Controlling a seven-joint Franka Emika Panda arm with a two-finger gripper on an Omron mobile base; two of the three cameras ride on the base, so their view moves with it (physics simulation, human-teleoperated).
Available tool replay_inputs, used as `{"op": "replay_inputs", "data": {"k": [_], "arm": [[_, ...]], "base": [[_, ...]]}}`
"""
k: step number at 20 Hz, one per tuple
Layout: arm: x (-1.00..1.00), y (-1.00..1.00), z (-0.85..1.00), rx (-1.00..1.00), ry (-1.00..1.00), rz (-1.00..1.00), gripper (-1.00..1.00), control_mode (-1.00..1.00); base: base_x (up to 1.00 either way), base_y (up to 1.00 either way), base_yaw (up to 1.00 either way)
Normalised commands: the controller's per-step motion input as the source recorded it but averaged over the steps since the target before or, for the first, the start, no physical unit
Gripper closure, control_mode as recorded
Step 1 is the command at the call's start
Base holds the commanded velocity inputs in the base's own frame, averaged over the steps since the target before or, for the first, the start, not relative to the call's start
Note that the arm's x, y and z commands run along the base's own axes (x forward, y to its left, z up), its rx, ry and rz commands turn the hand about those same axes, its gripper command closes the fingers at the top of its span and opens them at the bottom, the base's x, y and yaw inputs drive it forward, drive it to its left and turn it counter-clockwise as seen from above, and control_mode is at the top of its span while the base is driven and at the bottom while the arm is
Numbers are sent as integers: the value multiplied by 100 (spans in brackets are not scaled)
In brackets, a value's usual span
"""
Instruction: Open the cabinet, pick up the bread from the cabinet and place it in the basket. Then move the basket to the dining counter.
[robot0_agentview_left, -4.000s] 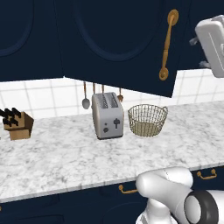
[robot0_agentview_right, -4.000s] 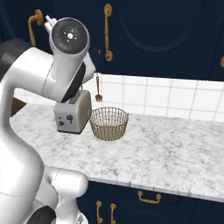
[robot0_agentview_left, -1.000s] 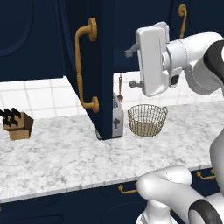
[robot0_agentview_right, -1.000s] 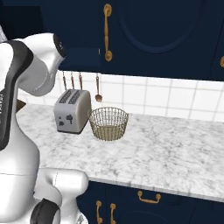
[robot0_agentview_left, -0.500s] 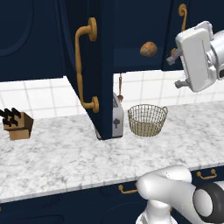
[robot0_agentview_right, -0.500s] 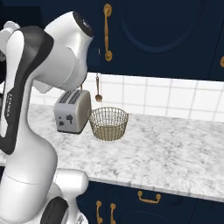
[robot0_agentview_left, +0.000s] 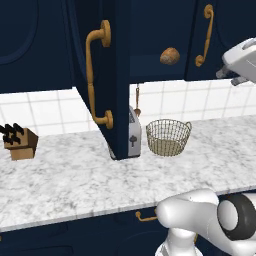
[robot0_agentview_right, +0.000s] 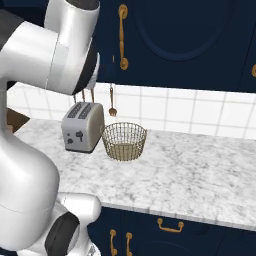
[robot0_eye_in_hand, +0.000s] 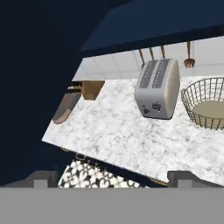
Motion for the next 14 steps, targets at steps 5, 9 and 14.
{"op": "replay_inputs", "data": {"k": [5, 9, 14], "arm": [[50, -42, 14, -29, -42, -2, -100, -100], [58, -40, 28, -9, -12, -11, -100, -100], [77, -9, -1, 0, -16, -14, -100, -100]], "base": [[0, 0, 0], [0, 0, 0], [0, 0, 0]]}}
